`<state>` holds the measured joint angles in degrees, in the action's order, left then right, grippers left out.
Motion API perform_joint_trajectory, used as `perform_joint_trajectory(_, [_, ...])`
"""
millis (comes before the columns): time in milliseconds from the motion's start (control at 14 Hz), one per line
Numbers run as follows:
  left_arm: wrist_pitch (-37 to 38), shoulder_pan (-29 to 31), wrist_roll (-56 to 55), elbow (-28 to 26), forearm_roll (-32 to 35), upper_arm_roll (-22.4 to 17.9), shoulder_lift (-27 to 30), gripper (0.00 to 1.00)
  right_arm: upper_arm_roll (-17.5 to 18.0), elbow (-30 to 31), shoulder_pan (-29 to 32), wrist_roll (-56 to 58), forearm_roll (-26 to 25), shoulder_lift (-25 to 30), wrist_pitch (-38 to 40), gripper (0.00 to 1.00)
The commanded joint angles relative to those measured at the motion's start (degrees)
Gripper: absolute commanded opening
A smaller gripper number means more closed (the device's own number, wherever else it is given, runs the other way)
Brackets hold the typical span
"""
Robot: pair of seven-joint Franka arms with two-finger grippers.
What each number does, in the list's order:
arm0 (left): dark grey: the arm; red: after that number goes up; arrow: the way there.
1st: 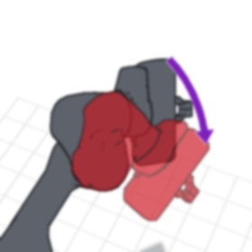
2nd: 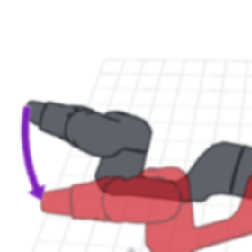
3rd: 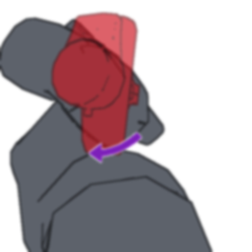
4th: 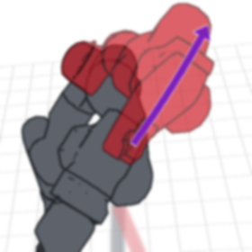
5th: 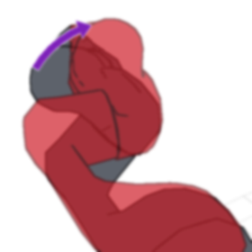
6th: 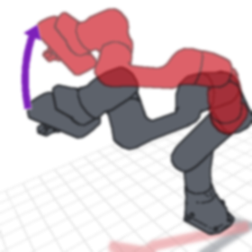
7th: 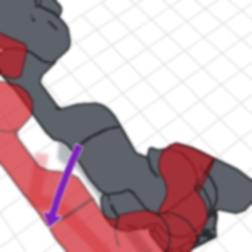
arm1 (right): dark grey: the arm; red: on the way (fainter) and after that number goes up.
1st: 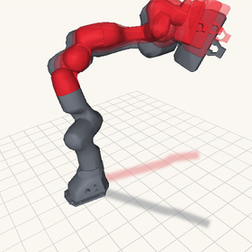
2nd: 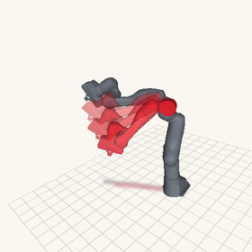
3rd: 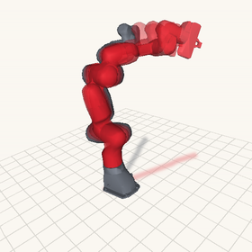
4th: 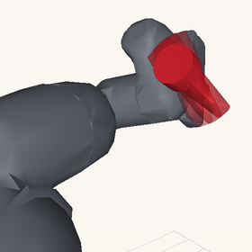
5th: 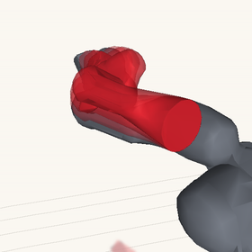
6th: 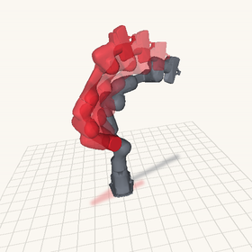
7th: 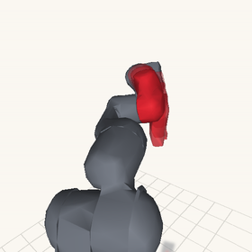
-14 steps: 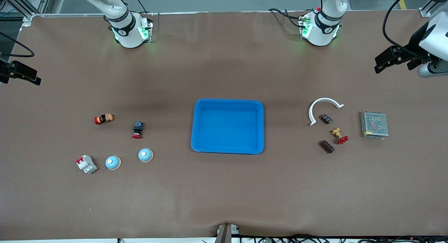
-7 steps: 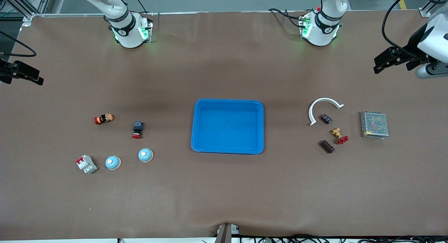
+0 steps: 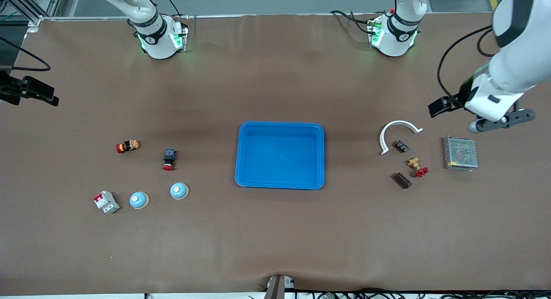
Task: Place electrolytic capacitor and blue bell in tray
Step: 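Reach the left gripper to the capacitor while the right gripper reaches the bell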
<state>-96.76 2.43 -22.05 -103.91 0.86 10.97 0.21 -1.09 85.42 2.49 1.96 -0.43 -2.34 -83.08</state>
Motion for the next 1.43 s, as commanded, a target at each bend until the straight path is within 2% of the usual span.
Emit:
perform_joint_trajectory(0, [-5.0,-0.15,-3.43,-5.67,1.86,0.89,1.99,1.0,0.04,0.28,-0.81,0.5,0.96,-0.2,-0.51,1.0])
perform_joint_trajectory(143, [-8.34,-0.15,-5.19,-8.76,1.86,1.07,2.08,1.0,0.12,0.1,-1.69,0.33,1.83,-0.82,-1.29,1.0])
perform_joint_trajectory(286, [-11.41,-0.06,-5.46,-11.83,1.86,1.07,2.08,1.0,0.04,0.1,-1.26,0.5,5.86,-1.61,-2.35,1.0])
perform_joint_trajectory(357, [-12.74,-0.15,-5.98,-12.71,1.86,1.16,2.08,1.0,-0.05,0.1,-1.52,0.5,6.14,-2.22,-2.44,1.0])
perform_joint_trajectory(571, [-13.63,-0.06,-6.86,-12.64,1.86,1.25,-0.03,1.0,0.04,0.01,-3.45,0.33,5.1,-4.33,-3.66,1.0])
perform_joint_trajectory(714, [-15.21,-0.32,-10.45,-12.9,1.86,1.25,-0.82,1.0,0.04,0.19,-4.68,0.41,5.0,-5.21,-8.14,1.0])
perform_joint_trajectory(1143, [-16.43,0.03,-19.6,-15.27,1.86,3.01,-1.7,1.0,0.04,0.19,-7.32,0.85,3.6,-10.39,-12.27,1.0])
perform_joint_trajectory(1357, [-17.76,0.2,-22.33,-15.62,1.78,3.01,-3.11,1.0,0.04,0.1,-7.23,7.94,3.51,-13.82,-14.55,1.0])
